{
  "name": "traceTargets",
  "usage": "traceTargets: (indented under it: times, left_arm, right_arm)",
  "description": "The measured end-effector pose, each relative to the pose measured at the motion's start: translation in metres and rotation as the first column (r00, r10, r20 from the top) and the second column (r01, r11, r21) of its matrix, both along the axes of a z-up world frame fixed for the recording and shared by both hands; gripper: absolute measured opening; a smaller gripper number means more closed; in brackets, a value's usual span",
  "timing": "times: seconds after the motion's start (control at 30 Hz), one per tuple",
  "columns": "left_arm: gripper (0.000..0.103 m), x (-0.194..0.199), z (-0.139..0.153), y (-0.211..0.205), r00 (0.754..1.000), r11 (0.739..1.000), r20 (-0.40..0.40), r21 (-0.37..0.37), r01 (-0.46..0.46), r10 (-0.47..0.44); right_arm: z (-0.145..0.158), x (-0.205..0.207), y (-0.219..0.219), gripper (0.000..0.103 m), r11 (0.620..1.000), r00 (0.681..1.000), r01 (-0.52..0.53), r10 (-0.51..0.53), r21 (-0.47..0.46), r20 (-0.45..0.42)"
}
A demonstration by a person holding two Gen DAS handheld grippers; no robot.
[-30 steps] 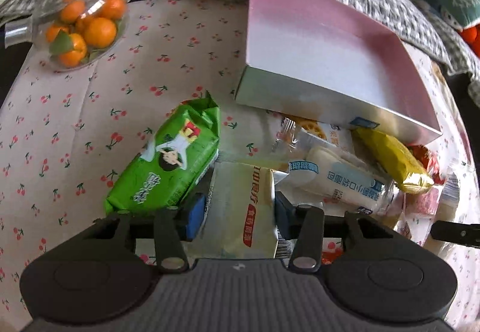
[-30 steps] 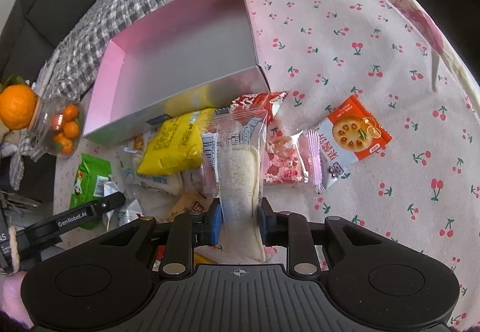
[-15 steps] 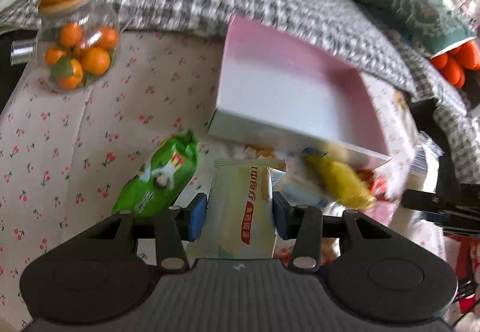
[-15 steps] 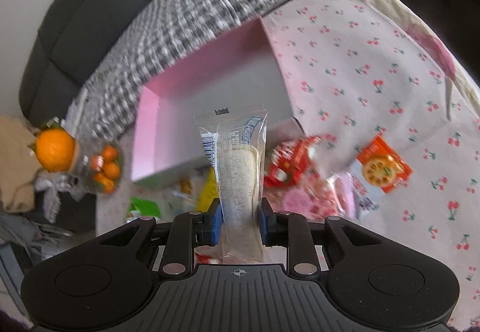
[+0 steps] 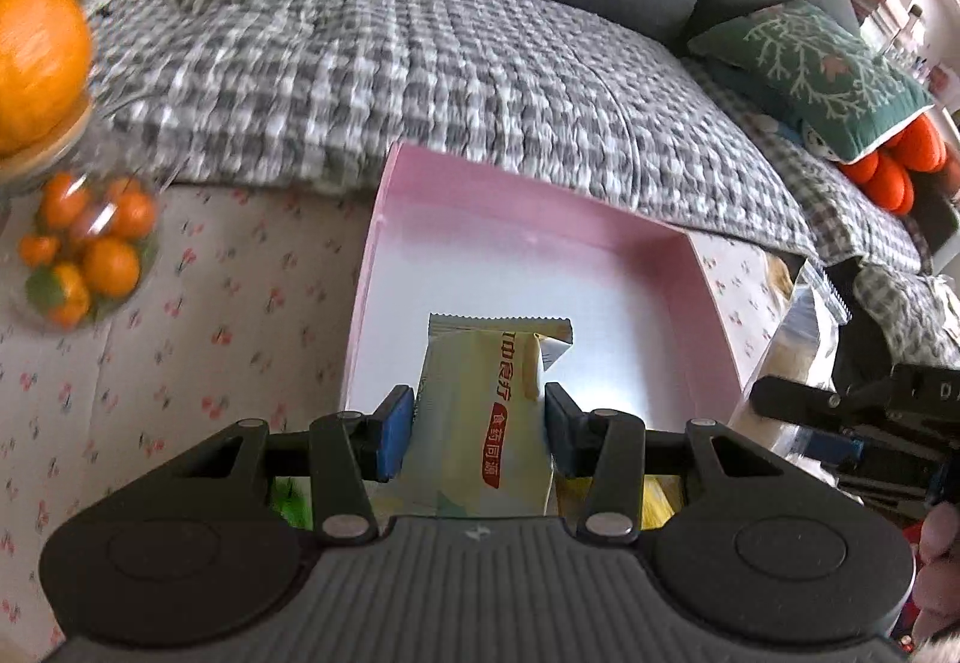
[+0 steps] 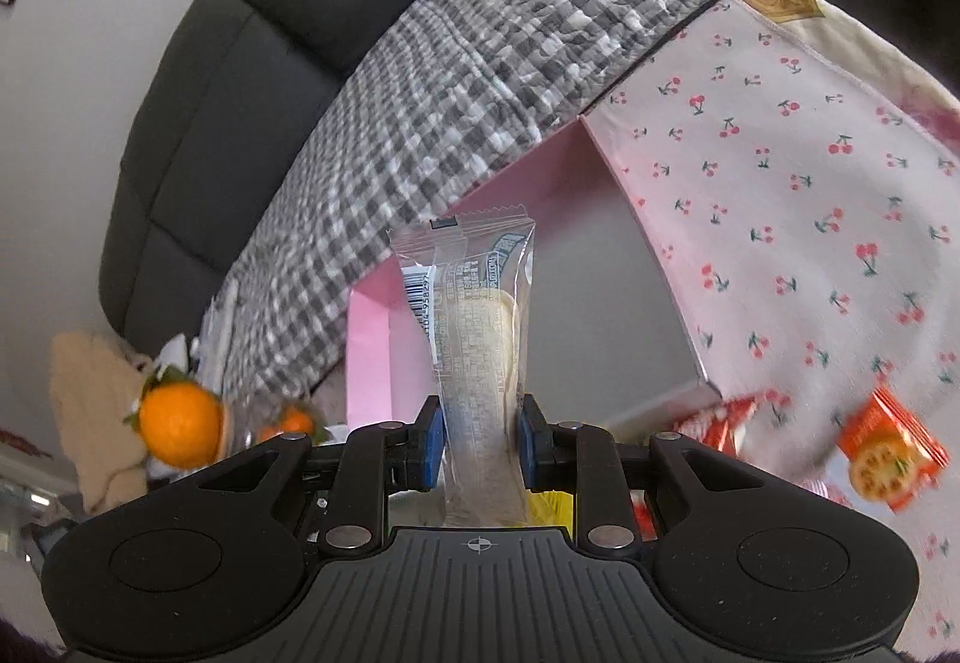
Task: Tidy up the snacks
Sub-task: 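Carry both packets into the pink box and open both tools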
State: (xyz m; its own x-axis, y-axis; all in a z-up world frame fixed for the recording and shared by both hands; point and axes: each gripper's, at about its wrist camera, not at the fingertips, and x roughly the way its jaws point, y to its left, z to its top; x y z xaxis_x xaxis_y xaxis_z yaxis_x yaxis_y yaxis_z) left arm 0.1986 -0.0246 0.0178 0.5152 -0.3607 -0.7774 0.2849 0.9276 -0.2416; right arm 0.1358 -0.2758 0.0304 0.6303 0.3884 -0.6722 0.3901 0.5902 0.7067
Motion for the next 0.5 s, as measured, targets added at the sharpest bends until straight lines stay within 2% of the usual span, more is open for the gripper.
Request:
traceTargets:
  times: [0.2, 0.37, 0.5]
  left_arm:
    - [0.043, 0.018, -0.009, -0.019, 0.999, 0.998, 0.05, 0.058, 0.018, -0.021]
    - [0.043, 0.026, -0.02, -0.024, 0.998, 0.993, 0.055, 0.12, 0.019, -0.026]
    - [0.043, 0.03, -0.023, -0.026, 0.997, 0.99, 0.067, 0.14, 0.019, -0.028]
  right_arm:
    - [-0.015, 0.02, -0.004, 0.024, 0.999, 1.0, 0.011, -0.011, -0.047, 0.005]
    - [-0.025, 0.03, -0.008, 0.024, 0.997, 1.0, 0.007, -0.008, -0.079, -0.006]
    - [-0.031, 0.035, -0.01, 0.024, 0.996, 1.0, -0.001, 0.0, -0.091, -0.009]
